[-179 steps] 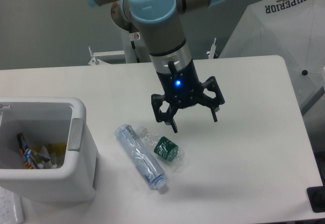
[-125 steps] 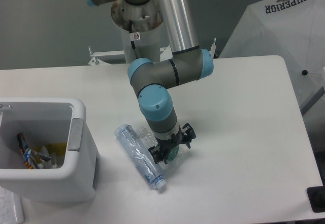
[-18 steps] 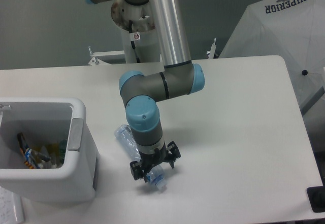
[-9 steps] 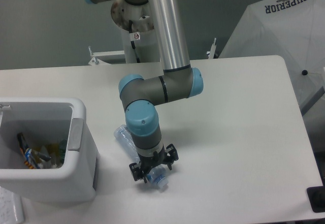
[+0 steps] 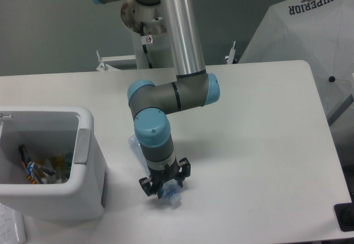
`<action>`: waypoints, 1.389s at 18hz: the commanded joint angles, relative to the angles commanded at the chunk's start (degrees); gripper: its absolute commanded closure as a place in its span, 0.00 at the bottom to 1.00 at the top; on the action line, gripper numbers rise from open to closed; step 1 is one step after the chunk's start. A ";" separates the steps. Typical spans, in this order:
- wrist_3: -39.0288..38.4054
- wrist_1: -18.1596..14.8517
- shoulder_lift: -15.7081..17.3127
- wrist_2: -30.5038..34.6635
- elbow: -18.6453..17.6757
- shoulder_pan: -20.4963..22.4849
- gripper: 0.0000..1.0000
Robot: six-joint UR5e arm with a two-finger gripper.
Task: Place the trash in the trash can
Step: 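Lift the bottle and carry it over the trash bin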
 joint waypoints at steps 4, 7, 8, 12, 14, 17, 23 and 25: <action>0.00 0.00 0.35 0.00 -0.26 0.00 0.40; 0.00 0.00 0.26 0.00 -0.26 0.00 0.45; 0.00 0.00 0.35 0.00 -0.26 0.00 0.46; 0.09 0.00 1.31 0.00 0.52 0.00 0.46; 0.09 0.00 3.24 0.00 2.45 0.52 0.46; -0.70 0.18 5.53 -0.35 7.98 2.63 0.46; -6.42 0.35 9.40 0.00 17.92 3.16 0.45; -6.33 0.53 12.03 -0.09 21.42 3.16 0.45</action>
